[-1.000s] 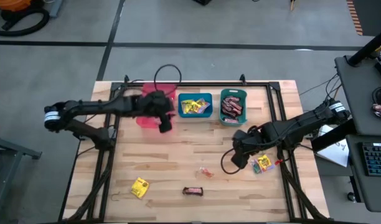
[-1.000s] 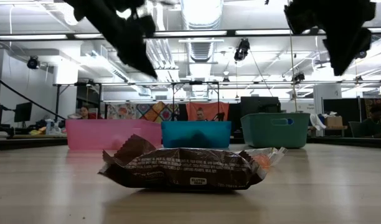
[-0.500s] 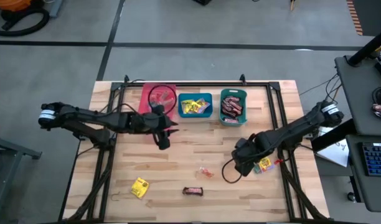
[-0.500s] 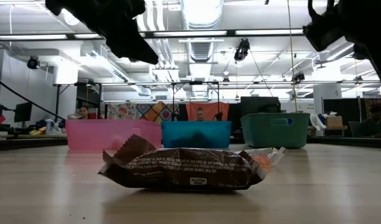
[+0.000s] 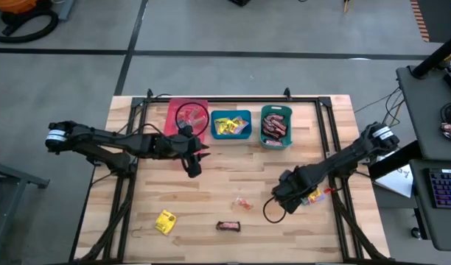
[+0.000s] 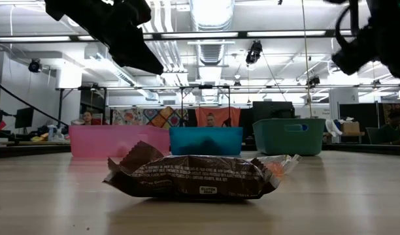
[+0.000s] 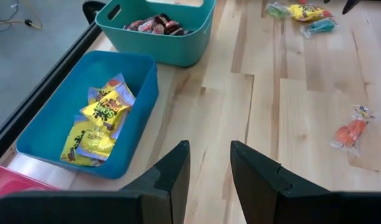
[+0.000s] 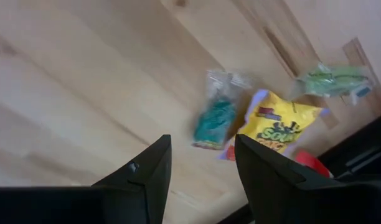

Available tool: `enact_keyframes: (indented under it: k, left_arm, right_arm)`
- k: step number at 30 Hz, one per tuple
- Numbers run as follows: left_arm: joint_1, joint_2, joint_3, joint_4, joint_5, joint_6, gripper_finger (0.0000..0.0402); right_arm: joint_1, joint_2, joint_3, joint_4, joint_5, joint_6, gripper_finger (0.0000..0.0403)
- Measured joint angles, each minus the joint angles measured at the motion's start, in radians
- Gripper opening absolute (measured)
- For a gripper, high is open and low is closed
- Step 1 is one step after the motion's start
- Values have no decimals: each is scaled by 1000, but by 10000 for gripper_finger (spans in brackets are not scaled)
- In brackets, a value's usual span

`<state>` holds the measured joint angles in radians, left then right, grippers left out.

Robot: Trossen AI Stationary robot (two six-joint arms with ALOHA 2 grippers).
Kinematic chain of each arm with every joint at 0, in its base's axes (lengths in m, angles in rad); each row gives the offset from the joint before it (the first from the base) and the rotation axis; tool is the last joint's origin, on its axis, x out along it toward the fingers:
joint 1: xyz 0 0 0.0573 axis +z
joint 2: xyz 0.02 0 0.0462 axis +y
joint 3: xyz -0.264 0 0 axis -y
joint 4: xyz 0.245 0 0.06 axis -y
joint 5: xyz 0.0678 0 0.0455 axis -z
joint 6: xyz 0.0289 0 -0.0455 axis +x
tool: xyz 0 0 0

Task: Sort candy
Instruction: Put the blue candy into the red bin

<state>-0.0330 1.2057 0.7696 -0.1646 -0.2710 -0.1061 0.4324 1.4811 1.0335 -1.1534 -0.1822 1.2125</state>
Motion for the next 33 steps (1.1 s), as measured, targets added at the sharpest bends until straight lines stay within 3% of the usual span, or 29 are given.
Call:
enact_keyframes:
  k: [7, 19, 26, 33]
  left_arm:
    - [0, 4, 0, 0, 0, -1, 100]
    - [0, 4, 0, 1, 0, -1, 100]
    - [0, 4, 0, 1, 0, -8, 100]
    - [0, 4, 0, 0, 0, -8, 100]
  right_arm:
    - [9, 43, -61, 14, -7, 2, 179]
    - [8, 132, -103, 100, -5, -54, 161]
    - [8, 189, -100, 129, -5, -88, 122]
    - [9, 179, -97, 160, 5, -97, 49]
